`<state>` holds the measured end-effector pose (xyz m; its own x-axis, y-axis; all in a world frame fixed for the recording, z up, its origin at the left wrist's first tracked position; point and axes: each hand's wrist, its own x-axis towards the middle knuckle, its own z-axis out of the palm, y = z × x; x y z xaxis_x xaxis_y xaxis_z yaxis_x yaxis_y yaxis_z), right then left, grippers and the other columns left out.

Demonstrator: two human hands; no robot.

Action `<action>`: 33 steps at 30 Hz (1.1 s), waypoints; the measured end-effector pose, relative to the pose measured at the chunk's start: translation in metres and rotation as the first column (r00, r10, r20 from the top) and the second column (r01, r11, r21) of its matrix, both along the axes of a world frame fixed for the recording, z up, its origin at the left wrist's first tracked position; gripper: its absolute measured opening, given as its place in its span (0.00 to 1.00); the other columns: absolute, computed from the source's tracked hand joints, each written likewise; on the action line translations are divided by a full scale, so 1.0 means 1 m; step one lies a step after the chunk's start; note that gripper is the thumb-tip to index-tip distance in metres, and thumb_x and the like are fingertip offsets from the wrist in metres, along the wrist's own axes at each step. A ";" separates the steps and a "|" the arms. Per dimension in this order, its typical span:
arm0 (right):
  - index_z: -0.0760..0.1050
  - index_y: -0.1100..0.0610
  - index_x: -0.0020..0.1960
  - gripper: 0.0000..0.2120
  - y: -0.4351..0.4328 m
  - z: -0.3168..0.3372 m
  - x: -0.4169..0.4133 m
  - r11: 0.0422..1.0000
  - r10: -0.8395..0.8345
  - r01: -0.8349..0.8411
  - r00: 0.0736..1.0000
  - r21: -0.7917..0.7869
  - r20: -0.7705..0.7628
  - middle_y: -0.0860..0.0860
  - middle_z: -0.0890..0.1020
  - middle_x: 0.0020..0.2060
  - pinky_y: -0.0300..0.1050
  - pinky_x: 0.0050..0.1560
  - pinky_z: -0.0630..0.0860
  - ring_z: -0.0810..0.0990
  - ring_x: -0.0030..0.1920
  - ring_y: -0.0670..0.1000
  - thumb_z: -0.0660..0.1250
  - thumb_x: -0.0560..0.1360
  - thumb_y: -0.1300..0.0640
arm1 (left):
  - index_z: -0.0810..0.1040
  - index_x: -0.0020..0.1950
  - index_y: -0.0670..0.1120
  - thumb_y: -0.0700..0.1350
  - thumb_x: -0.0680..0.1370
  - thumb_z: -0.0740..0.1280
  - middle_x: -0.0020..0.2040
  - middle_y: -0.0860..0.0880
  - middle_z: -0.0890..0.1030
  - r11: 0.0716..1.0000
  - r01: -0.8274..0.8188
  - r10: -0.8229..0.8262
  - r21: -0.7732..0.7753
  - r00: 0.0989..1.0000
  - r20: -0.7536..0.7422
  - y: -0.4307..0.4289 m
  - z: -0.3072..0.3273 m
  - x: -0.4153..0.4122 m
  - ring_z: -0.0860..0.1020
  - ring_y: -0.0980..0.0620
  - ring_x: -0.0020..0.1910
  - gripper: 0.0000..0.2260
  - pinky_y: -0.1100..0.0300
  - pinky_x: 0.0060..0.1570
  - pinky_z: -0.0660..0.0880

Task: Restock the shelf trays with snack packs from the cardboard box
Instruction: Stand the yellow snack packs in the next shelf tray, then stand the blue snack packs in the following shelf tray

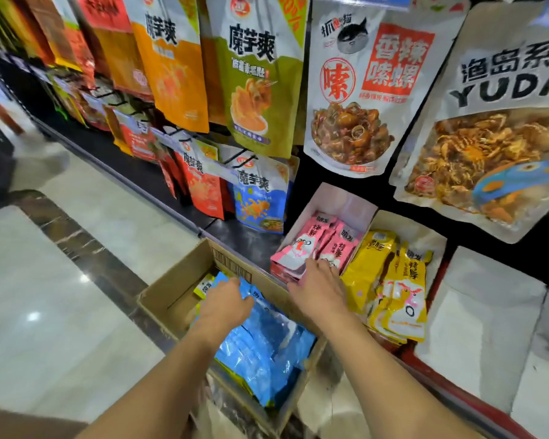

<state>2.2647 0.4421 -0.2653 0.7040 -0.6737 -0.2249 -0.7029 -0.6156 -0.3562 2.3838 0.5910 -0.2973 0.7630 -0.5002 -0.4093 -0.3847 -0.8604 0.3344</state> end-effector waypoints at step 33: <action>0.63 0.57 0.73 0.32 0.070 -0.145 0.083 0.938 0.304 -0.341 0.896 -0.064 -0.322 0.57 0.72 0.61 0.53 0.55 0.74 0.72 0.60 0.60 0.68 0.75 0.44 | 0.61 0.74 0.41 0.55 0.80 0.63 0.72 0.42 0.64 0.951 -0.254 0.299 0.179 0.905 -0.304 0.044 -0.093 0.012 0.66 0.39 0.71 0.28 0.50 0.67 0.67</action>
